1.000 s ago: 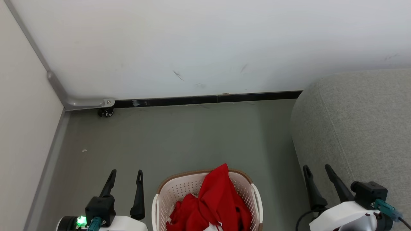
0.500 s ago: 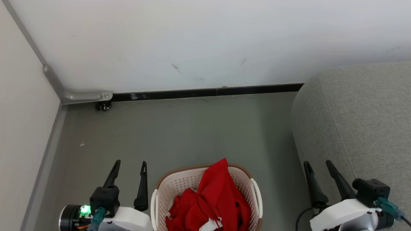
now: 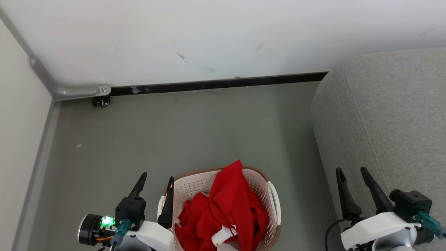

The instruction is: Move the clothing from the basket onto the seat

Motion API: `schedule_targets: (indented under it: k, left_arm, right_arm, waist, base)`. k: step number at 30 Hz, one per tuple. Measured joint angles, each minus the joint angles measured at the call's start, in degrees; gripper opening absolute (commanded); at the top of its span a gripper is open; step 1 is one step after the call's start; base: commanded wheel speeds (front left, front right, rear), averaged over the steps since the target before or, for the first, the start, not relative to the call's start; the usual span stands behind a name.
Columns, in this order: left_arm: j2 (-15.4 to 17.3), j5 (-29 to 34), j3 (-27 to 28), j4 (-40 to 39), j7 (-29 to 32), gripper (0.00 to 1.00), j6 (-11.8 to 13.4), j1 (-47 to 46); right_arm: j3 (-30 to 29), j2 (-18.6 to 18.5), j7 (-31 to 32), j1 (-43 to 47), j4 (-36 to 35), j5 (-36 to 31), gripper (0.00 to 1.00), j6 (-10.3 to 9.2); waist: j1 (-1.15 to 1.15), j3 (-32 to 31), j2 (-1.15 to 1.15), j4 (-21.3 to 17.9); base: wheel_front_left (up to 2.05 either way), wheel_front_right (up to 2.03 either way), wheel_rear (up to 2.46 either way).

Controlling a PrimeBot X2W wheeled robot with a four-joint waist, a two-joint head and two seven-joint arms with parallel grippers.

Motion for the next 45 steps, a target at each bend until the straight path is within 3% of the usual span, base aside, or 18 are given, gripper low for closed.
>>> schedule_targets:
  k: [23,45]
  left_arm:
    - [-0.29,1.87,-2.82,7.72,-0.01,1.00,-3.10,-8.66]
    - [-0.32,2.55,-2.85,13.97,-0.07,1.00,-3.76,-15.21]
  right_arm:
    - [-1.42,0.04,-1.31,-4.80,-3.94,0.45,1.00,0.01]
    - [-0.79,0.04,-3.55,-12.11,-5.06,2.19,1.00,0.01]
  waist:
    - [0.00,11.03,0.00,-4.98]
    - [-0.01,22.13,0.00,-9.63]
  base:
    - [0.00,0.00,0.00]
    - [0.00,0.00,0.00]
